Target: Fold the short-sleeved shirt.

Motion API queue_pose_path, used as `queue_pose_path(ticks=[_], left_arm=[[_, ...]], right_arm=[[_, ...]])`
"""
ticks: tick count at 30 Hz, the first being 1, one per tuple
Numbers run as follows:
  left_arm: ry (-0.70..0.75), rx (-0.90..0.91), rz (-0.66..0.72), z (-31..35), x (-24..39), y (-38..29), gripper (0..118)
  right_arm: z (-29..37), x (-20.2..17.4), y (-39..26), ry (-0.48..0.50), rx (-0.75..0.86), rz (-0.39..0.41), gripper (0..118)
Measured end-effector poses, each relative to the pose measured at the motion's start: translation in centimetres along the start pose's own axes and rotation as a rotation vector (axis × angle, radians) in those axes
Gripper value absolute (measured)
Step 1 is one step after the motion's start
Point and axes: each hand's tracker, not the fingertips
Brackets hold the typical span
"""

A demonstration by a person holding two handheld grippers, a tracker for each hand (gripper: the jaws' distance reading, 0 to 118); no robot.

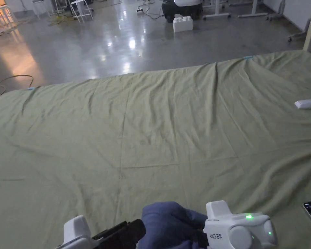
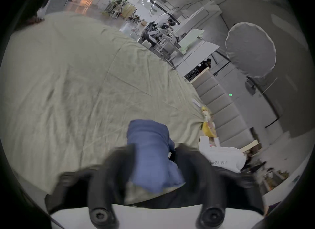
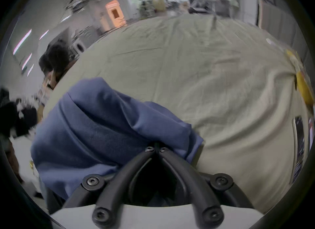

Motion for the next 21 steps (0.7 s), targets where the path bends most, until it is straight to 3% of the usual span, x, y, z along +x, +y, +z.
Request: queue_pose_path(ticks=[1, 2, 6, 10, 11, 12, 13, 14, 15, 21], left_arm=[[-0.036, -0.006, 0.035, -0.5, -0.8, 0.1, 109], [-0.090, -0.019, 0.066, -1.1, -1.7, 0.3, 117], [-0.195, -0.083, 0.225, -5.0, -4.7, 1.2, 117], [-0.092, -0.268, 0.211, -9.7, -5.1, 0.7, 117], [-0.069, -0.314, 0.173, -10.7, -4.8, 0.4, 115], [-0.026, -0.341, 0.101, -11.4, -4.3, 0.0, 105], [-0.015, -0.302, 0.043, -11.5, -3.6, -0.2, 78], [-0.048, -0.299, 0.037, -11.8, -2.8, -0.1, 61], [0.045, -0.310, 0.031, -12.0, -2.6, 0.1, 60], [0.000, -0.264, 0.065, -10.4, -2.7, 0.6, 53]], right_arm=[[0.0, 0.1, -0.1, 0.003, 0.000, 0.020, 1], [-0.2, 0.2, 0.0, 0.003, -0.003, 0.060, 1], [-0.1, 0.2, 0.1, 0.010, -0.014, 0.066, 1], [-0.1, 0.3, -0.4, 0.018, 0.001, 0.065, 1], [0.0, 0.4, -0.5, 0.020, 0.007, 0.065, 1], [0.0, 0.5, -0.7, 0.022, 0.014, 0.062, 1], [0.1, 0.4, -0.8, 0.022, 0.021, 0.060, 1], [0.1, 0.4, -1.1, 0.022, 0.033, 0.060, 1], [0.1, 0.5, -1.4, 0.027, 0.047, 0.056, 1], [2.2, 0.8, -2.0, 0.076, 0.096, 0.036, 1]])
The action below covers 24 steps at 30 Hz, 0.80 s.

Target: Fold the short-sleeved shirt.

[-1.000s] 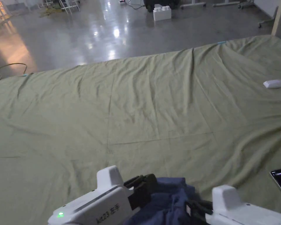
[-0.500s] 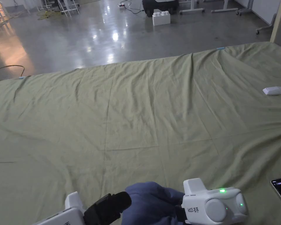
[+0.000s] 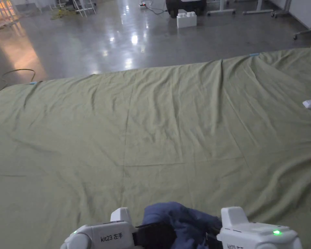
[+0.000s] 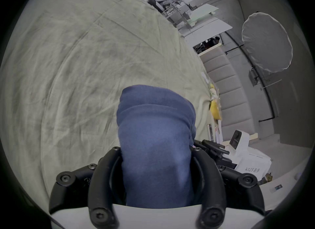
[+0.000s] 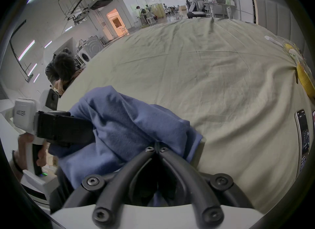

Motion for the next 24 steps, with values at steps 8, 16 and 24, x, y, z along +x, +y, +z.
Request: queue_pose_path(ticks=[8, 16, 24], left_arm=[[0.102, 0.220, 0.002, 16.5, -5.8, 3.0, 53], [0.461, 0.307, 0.280, 31.1, -20.2, 8.4, 53], [0.649, 0.471, 0.314, 30.4, -22.3, 7.7, 85]], right_arm=[[7.1, 1.3, -3.3, 0.120, 0.144, -0.270, 1], [6.9, 2.0, -6.5, 0.106, 0.104, -0.369, 1], [7.9, 0.8, -6.2, 0.109, 0.116, -0.293, 1]])
